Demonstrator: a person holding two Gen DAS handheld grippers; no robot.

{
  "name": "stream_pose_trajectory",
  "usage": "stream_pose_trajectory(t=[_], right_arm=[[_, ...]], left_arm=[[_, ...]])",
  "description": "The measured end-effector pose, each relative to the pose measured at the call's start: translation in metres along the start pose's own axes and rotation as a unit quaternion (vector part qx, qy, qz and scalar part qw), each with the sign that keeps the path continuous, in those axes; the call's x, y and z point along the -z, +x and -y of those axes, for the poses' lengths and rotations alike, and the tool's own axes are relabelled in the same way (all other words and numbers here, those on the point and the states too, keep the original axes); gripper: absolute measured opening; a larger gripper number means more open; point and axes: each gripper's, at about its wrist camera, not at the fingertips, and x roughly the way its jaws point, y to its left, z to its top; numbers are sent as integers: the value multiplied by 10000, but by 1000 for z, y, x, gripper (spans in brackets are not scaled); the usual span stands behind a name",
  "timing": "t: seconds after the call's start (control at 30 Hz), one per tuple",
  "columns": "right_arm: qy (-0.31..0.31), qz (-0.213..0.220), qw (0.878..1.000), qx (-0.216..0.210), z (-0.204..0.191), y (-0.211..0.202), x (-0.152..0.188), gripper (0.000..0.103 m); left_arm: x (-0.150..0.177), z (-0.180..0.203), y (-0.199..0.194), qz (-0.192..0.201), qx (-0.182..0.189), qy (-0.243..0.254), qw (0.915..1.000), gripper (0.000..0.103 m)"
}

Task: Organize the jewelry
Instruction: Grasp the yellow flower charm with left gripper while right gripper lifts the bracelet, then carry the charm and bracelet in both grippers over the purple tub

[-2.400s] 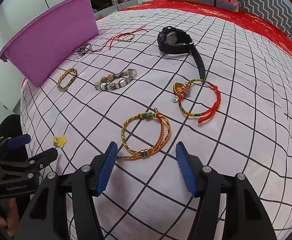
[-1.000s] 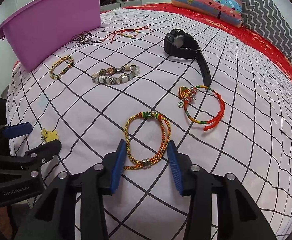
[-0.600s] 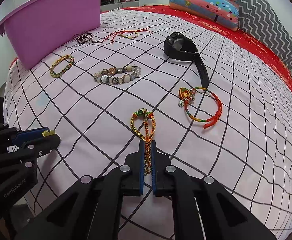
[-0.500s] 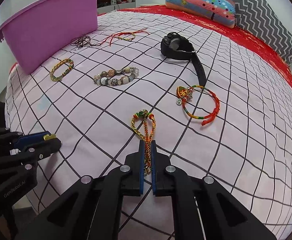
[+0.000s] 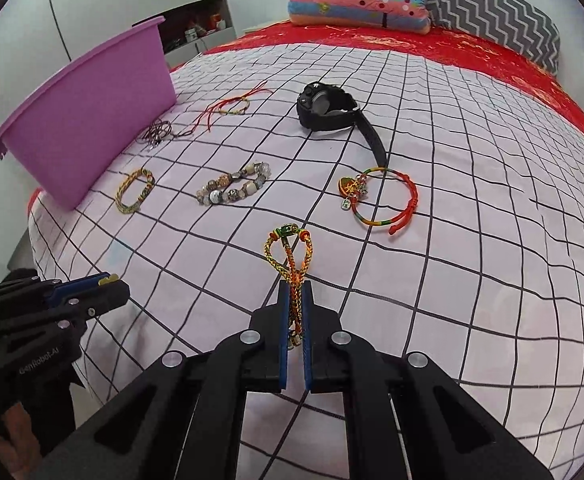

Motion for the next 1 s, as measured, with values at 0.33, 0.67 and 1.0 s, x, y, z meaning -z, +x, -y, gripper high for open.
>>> stream_pose_trajectory(t=[0.33,0.67,1.0], right_arm=[[417,325,9986,29,-19,-32,-20,6],[320,756,9963,-248,-80,-63,-78,6],[-263,993,9920,-734,-166,-69,-147,6]], left_arm=[[-29,-33,-46,419,87,264,9987,17],[-70,-84,-91,726,97,215,9971,17],[-126,-148,-132,1120,91,-1,9937,18]])
